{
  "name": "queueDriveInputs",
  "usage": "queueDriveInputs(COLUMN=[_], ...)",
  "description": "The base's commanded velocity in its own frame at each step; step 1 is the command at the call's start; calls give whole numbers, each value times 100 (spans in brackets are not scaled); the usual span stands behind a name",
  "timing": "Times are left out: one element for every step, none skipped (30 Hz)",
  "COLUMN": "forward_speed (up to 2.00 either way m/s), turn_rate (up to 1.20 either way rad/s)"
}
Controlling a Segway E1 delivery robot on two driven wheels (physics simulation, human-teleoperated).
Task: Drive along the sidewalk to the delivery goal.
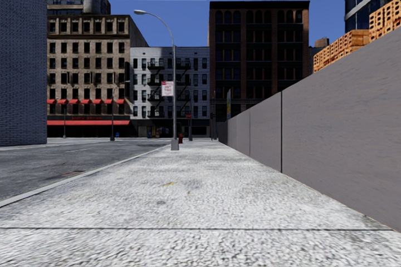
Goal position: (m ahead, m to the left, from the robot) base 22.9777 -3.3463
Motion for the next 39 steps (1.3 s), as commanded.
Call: queueDriveInputs(forward_speed=[200, 200, 200, 200, 200, 200, 200, 200, 200, 200, 200, 200, 200, 200, 200, 200, 200, 200, 200, 200, 200, 200, 200, 200, 200, 200, 200, 200, 200, 200, 200, 200, 200, 200, 200, 200, 200, 200, 200], turn_rate=[0, 0, 0, 0, 0, 0, 0, 0, 0, 0, 0, 0, 0, 0, 0, 0, 0, 0, 0, 0, 0, 0, 0, 0, 0, 0, 0, 0, 0, 0, 0, 0, 0, 0, 0, 0, 0, 0, 0])
